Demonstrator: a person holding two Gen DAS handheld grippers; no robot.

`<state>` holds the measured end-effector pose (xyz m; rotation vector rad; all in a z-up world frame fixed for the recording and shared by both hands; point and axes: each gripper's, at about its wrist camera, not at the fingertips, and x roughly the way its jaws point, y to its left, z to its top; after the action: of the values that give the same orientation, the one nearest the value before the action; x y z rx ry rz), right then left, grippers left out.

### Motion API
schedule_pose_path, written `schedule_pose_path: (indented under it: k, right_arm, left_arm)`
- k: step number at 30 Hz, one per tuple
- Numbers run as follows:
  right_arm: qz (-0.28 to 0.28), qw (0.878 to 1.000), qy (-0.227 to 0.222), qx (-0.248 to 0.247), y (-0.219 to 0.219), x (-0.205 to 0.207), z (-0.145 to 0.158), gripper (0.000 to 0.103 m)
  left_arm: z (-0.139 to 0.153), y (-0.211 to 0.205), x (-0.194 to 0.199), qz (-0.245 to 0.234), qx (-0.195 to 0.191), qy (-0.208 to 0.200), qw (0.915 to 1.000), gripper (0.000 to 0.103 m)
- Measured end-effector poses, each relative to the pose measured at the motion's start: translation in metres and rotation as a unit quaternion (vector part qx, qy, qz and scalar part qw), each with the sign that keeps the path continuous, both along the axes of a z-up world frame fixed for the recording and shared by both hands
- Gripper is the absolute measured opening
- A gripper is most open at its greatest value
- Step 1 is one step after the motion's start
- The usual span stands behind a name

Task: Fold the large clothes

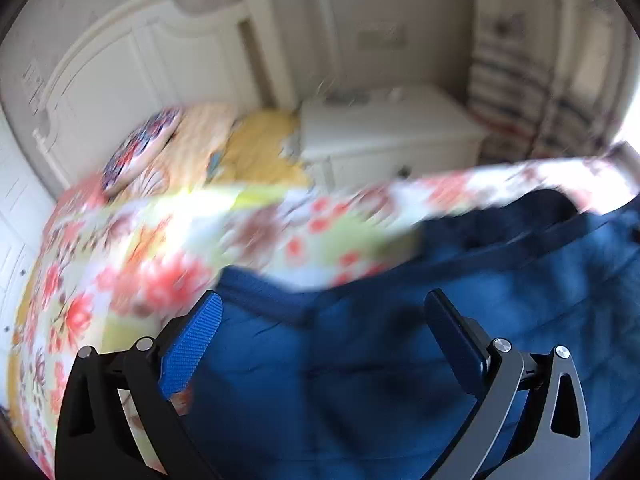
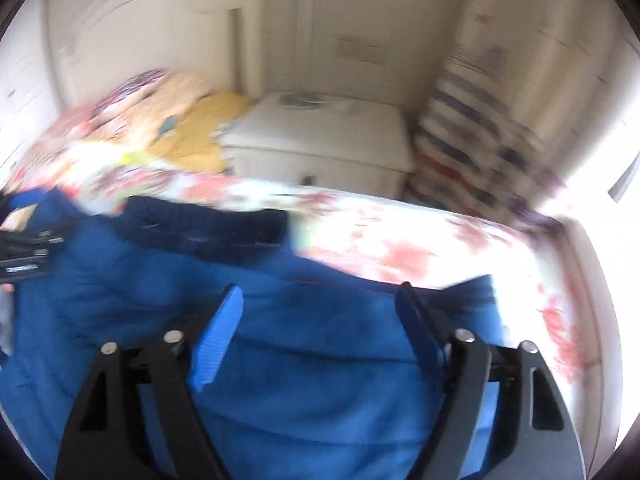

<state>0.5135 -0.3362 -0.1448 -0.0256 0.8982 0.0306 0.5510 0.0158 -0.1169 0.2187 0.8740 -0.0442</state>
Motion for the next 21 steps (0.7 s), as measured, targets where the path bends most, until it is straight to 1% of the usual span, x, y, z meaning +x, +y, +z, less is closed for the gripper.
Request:
schedule_pose_path:
  k: [1, 2, 3, 4, 5, 6, 7, 8, 9, 10, 11, 12, 13, 14, 16, 21]
  right_arm:
    - [0.002, 0.999, 0.013, 0.032, -0.012, 0.002, -0.011, 0.079]
    - [-0.003, 0.995, 0.004, 0.104, -0.031, -0.001, -0.021, 0.079]
    - [-0.011, 0.992, -0.005, 0.125, -0.038, -0.003, -0.022, 0.078]
    - [-0.013, 0.992, -0.008, 0.122, -0.037, -0.004, -0.021, 0.076]
    - [-0.012, 0.994, -0.013, 0.108, -0.033, -0.006, -0.018, 0.075]
    - [-0.016, 0.995, -0.028, 0.095, -0.031, -0.010, -0.012, 0.072]
    - [-0.028, 0.995, -0.046, 0.087, -0.033, -0.015, -0.006, 0.066]
    - [-0.052, 0.992, -0.071, 0.088, -0.040, -0.022, 0.001, 0.067]
    - [-0.070, 0.990, -0.069, 0.097, -0.047, -0.023, -0.001, 0.067]
    - [-0.074, 0.990, -0.051, 0.110, -0.053, -0.018, -0.008, 0.068]
    - [-0.070, 0.989, -0.024, 0.130, -0.058, -0.012, -0.020, 0.068]
    - [-0.068, 0.988, -0.020, 0.137, -0.060, -0.011, -0.023, 0.069]
    - [-0.065, 0.988, -0.019, 0.139, -0.062, -0.011, -0.025, 0.072]
    - [-0.059, 0.989, -0.018, 0.138, -0.061, -0.009, -0.027, 0.076]
    - [-0.055, 0.989, -0.021, 0.139, -0.059, -0.009, -0.028, 0.079]
    - [-0.058, 0.976, -0.044, 0.203, -0.076, -0.017, -0.029, 0.080]
  left_arm:
    - [-0.010, 0.010, 0.005, 0.003, -0.016, 0.020, 0.9997, 0.099]
    - [-0.015, 0.019, 0.008, 0.006, -0.048, 0.034, 0.9982, 0.099]
    - [-0.017, 0.027, 0.011, 0.017, -0.072, 0.036, 0.9966, 0.099]
    - [-0.018, 0.030, 0.012, 0.025, -0.078, 0.037, 0.9959, 0.099]
    - [-0.019, 0.030, 0.013, 0.028, -0.079, 0.040, 0.9957, 0.099]
    - [-0.019, 0.030, 0.014, 0.030, -0.076, 0.037, 0.9959, 0.099]
    - [-0.018, 0.030, 0.013, 0.033, -0.075, 0.032, 0.9961, 0.099]
    - [-0.017, 0.032, 0.012, 0.036, -0.079, 0.029, 0.9958, 0.099]
    - [-0.018, 0.036, 0.012, 0.041, -0.090, 0.029, 0.9946, 0.099]
    - [-0.020, 0.041, 0.012, 0.052, -0.103, 0.032, 0.9928, 0.099]
    - [-0.022, 0.045, 0.014, 0.061, -0.113, 0.038, 0.9909, 0.099]
    - [-0.023, 0.048, 0.014, 0.065, -0.120, 0.043, 0.9897, 0.099]
    - [-0.025, 0.049, 0.017, 0.065, -0.124, 0.049, 0.9889, 0.099]
    - [-0.026, 0.048, 0.017, 0.066, -0.125, 0.053, 0.9886, 0.099]
    - [-0.026, 0.048, 0.015, 0.068, -0.121, 0.052, 0.9890, 0.099]
    - [-0.023, 0.045, 0.011, 0.075, -0.102, 0.033, 0.9914, 0.099]
